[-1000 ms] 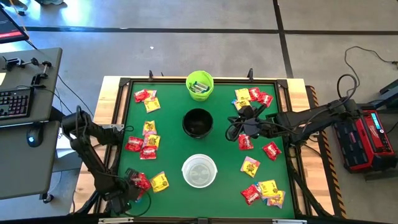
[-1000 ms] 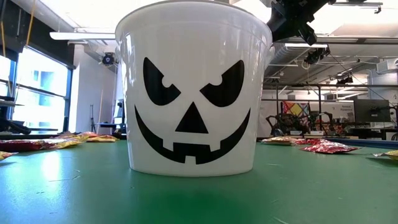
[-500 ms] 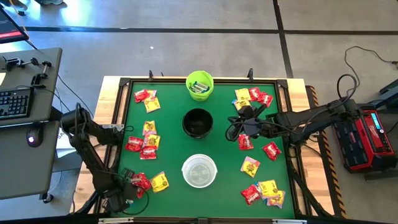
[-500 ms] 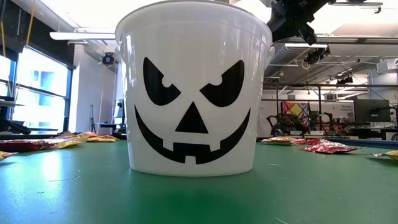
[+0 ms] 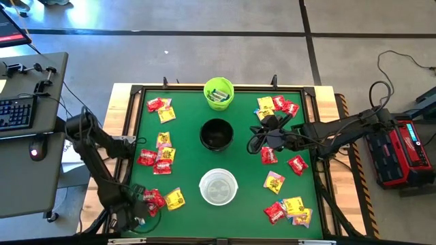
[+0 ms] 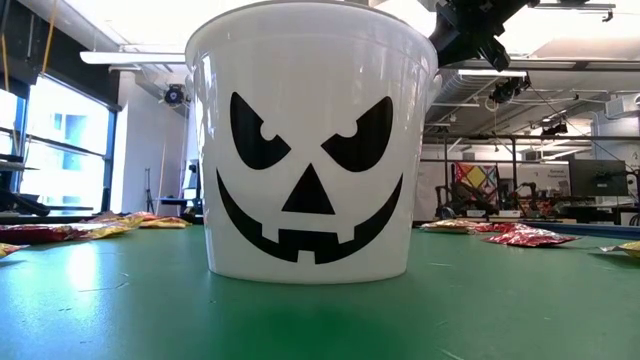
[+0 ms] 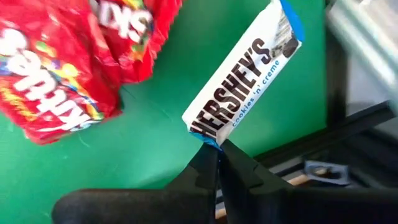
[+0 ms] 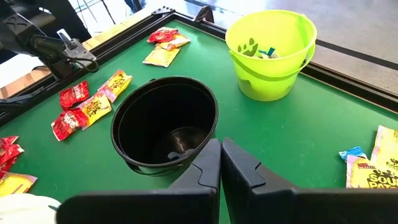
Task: Sort candy by brand, put in halloween buckets
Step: Put the white chocolate into the green bucket
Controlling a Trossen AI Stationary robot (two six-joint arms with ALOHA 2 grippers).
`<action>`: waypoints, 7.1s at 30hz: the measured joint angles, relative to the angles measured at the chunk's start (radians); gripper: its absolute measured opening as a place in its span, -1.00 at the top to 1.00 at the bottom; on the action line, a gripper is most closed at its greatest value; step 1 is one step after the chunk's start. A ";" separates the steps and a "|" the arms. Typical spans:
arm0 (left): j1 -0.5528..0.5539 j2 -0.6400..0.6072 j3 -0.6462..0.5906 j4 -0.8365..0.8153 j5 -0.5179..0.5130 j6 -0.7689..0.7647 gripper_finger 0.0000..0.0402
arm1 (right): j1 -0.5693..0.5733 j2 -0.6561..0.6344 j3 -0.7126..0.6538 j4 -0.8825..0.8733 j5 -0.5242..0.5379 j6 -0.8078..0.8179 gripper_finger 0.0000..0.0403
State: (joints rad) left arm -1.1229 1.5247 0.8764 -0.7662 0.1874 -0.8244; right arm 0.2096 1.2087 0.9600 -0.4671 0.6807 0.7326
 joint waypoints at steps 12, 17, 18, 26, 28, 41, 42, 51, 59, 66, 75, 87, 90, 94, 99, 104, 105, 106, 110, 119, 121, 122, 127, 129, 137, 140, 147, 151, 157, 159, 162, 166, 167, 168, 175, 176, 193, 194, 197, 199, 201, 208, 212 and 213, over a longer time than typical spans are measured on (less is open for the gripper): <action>0.231 -0.210 0.001 -0.062 -0.070 -0.059 1.00 | -0.010 0.000 0.000 -0.004 0.004 -0.026 1.00; 0.441 -0.299 0.001 -0.098 -0.115 -0.009 1.00 | -0.031 0.000 0.000 -0.006 0.002 -0.047 1.00; 0.491 -0.315 0.001 -0.099 -0.118 0.002 1.00 | -0.036 0.000 0.000 -0.006 0.000 -0.055 1.00; 0.934 -0.368 0.041 -0.099 -0.134 0.117 1.00 | -0.082 0.000 0.000 -0.008 -0.036 -0.087 1.00; 1.035 -0.354 0.078 -0.096 -0.156 0.170 1.00 | -0.095 0.000 0.000 -0.008 -0.041 -0.096 1.00; 1.528 -0.092 0.462 -0.041 -0.221 0.536 1.00 | -0.206 0.000 0.000 -0.007 -0.109 -0.165 1.00; 1.553 -0.064 0.492 -0.034 -0.221 0.556 1.00 | -0.211 0.000 0.000 -0.007 -0.109 -0.171 1.00; 1.709 0.202 0.740 -0.032 -0.229 0.707 1.00 | -0.272 0.000 0.000 -0.007 -0.162 -0.218 1.00; 1.746 0.380 0.888 -0.050 -0.195 0.836 1.00 | -0.337 0.000 0.001 -0.008 -0.205 -0.291 1.00; 1.728 0.425 0.893 -0.084 -0.161 0.893 1.00 | -0.407 0.000 0.001 -0.007 -0.247 -0.355 1.00; 1.729 0.489 0.893 -0.094 -0.173 0.884 1.00 | -0.506 0.000 0.001 0.031 -0.313 -0.451 1.00; 1.729 0.493 0.892 -0.103 -0.166 0.870 1.00 | -0.574 0.000 0.001 0.047 -0.367 -0.563 1.00; 1.725 0.493 0.892 -0.103 -0.166 0.870 1.00 | -0.586 0.000 0.001 0.052 -0.372 -0.594 1.00; 1.724 0.493 0.892 -0.104 -0.166 0.862 1.00 | -0.603 0.000 0.001 0.065 -0.406 -0.610 1.00; 1.724 0.493 0.892 -0.110 -0.166 0.869 1.00 | -0.605 0.000 0.001 0.068 -0.417 -0.610 1.00; 1.724 0.493 0.892 -0.135 -0.189 0.921 1.00 | -0.605 0.000 0.001 0.071 -0.428 -0.610 1.00; 1.724 0.493 0.892 -0.139 -0.199 0.925 1.00 | -0.605 0.000 0.001 0.074 -0.428 -0.610 1.00; 1.724 0.493 0.892 -0.141 -0.205 0.931 1.00 | -0.605 0.000 0.001 0.077 -0.428 -0.610 1.00; 1.724 0.493 0.892 -0.162 -0.232 0.941 1.00 | -0.605 0.000 0.001 0.095 -0.428 -0.610 1.00; 1.720 0.493 0.892 -0.156 -0.269 0.933 0.98 | -0.605 0.000 0.001 0.114 -0.428 -0.618 1.00; 1.720 0.493 0.892 -0.156 -0.268 0.933 0.95 | -0.605 0.000 0.001 0.114 -0.428 -0.618 1.00; 1.719 0.493 0.892 -0.156 -0.267 0.933 0.93 | -0.605 0.000 0.001 0.114 -0.428 -0.618 1.00; 1.715 0.493 0.892 -0.156 -0.267 0.931 0.79 | -0.605 0.000 0.001 0.114 -0.448 -0.620 1.00; 1.714 0.492 0.892 -0.157 -0.267 0.930 0.73 | -0.605 0.000 0.001 0.113 -0.449 -0.621 1.00; 1.683 0.439 0.887 -0.093 -0.293 0.968 0.43 | -0.591 0.000 0.001 0.112 -0.449 -0.580 1.00; 1.671 0.400 0.871 -0.029 -0.293 0.973 0.35 | -0.576 0.000 0.001 0.111 -0.441 -0.549 1.00; 1.652 0.296 0.820 0.065 -0.280 0.977 0.30 | -0.529 0.000 0.001 0.113 -0.326 -0.523 1.00; 1.644 0.217 0.739 0.125 -0.262 0.956 0.30 | -0.512 0.000 0.001 0.112 -0.314 -0.513 1.00; 1.617 0.086 0.580 0.269 -0.250 0.888 0.30 | -0.500 0.000 0.001 0.106 -0.325 -0.516 1.00; 1.603 0.046 0.532 0.307 -0.256 0.860 0.30 | -0.500 0.000 0.001 0.105 -0.348 -0.513 1.00; 1.576 -0.006 0.468 0.368 -0.269 0.814 0.30 | -0.505 0.000 0.001 0.106 -0.428 -0.535 1.00; 1.525 -0.048 0.399 0.419 -0.294 0.732 0.30 | -0.499 0.000 0.001 0.106 -0.478 -0.548 1.00; 1.509 -0.053 0.387 0.422 -0.294 0.724 0.30 | -0.495 0.000 0.001 0.105 -0.486 -0.556 1.00; 1.495 -0.058 0.375 0.429 -0.295 0.723 0.30 | -0.489 0.000 0.001 0.105 -0.495 -0.573 1.00; 1.392 -0.066 0.253 0.642 -0.284 0.735 0.30 | -0.439 0.000 0.001 0.094 -0.477 -0.574 0.95; 1.379 -0.064 0.236 0.693 -0.271 0.745 0.30 | -0.431 0.000 0.001 0.082 -0.470 -0.544 0.92; 1.291 -0.064 0.175 0.822 -0.244 0.784 0.30 | -0.038 -0.010 0.001 -0.316 -0.681 -0.028 0.20; 1.291 -0.064 0.175 0.823 -0.244 0.784 0.30 | 0.004 -0.010 0.001 -0.328 -0.695 0.007 0.19; 1.291 -0.064 0.175 0.824 -0.250 0.782 0.30 | 0.133 -0.010 0.001 -0.337 -0.733 0.159 0.19; 1.290 -0.064 0.175 0.824 -0.251 0.773 0.30 | 0.218 -0.005 0.001 -0.337 -0.731 0.293 0.20; 1.290 -0.064 0.175 0.823 -0.252 0.760 0.30 | 0.300 0.008 0.001 -0.336 -0.714 0.442 0.20; 1.289 -0.064 0.175 0.823 -0.252 0.749 0.30 | 0.492 0.139 0.001 -0.328 -0.706 0.718 0.20; 1.289 -0.064 0.175 0.823 -0.252 0.749 0.30 | 0.523 0.234 0.001 -0.305 -0.722 0.737 0.20; 1.289 -0.064 0.175 0.823 -0.252 0.749 0.30 | 0.522 0.257 0.001 -0.295 -0.741 0.739 0.20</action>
State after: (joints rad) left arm 0.1665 1.4609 1.0512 0.0569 -0.0649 -0.0753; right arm 0.7313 1.4656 0.9607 -0.7617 -0.0598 1.4711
